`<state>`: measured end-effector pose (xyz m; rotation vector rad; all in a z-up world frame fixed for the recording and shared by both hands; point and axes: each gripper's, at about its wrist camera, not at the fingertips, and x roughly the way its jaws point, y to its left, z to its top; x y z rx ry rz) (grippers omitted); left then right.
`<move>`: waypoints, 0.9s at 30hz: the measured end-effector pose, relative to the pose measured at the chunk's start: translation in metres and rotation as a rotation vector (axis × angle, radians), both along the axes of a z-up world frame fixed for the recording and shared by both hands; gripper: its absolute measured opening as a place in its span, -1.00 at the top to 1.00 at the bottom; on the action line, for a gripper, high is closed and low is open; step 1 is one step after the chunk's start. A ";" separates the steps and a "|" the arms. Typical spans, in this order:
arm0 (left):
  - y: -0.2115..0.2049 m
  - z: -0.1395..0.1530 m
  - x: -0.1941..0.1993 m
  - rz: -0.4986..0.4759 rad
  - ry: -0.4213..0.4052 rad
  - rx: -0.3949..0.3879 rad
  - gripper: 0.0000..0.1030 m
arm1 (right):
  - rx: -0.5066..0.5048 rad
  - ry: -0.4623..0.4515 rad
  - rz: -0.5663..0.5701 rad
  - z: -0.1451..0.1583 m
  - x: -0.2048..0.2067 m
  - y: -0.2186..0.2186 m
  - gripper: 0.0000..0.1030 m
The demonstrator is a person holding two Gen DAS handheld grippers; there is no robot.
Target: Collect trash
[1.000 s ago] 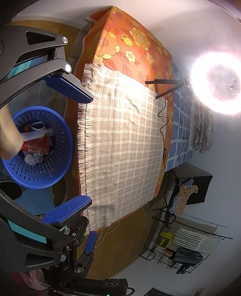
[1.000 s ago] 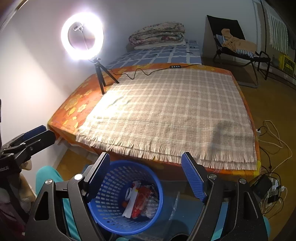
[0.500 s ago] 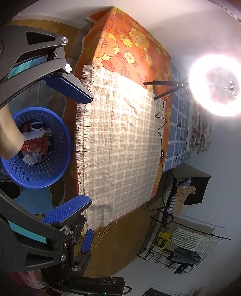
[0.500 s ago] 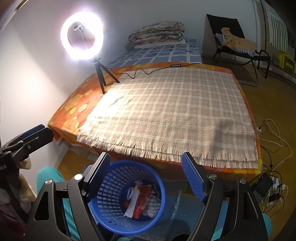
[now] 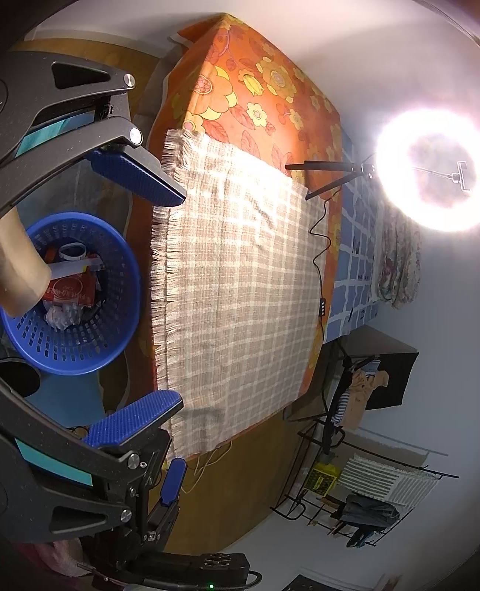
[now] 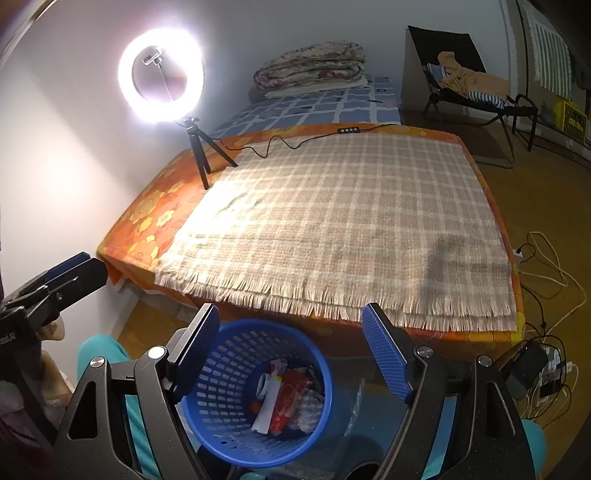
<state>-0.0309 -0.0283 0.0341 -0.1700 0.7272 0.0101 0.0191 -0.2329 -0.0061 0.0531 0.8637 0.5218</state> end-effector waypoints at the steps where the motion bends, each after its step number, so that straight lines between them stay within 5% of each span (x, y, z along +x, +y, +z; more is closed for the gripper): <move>1: -0.001 0.000 0.000 -0.001 -0.001 0.000 -0.97 | 0.001 0.000 -0.001 0.000 -0.001 0.000 -0.54; 27: -0.001 0.001 -0.001 0.007 0.003 -0.001 -0.97 | -0.002 0.017 -0.014 -0.004 -0.003 0.004 -0.54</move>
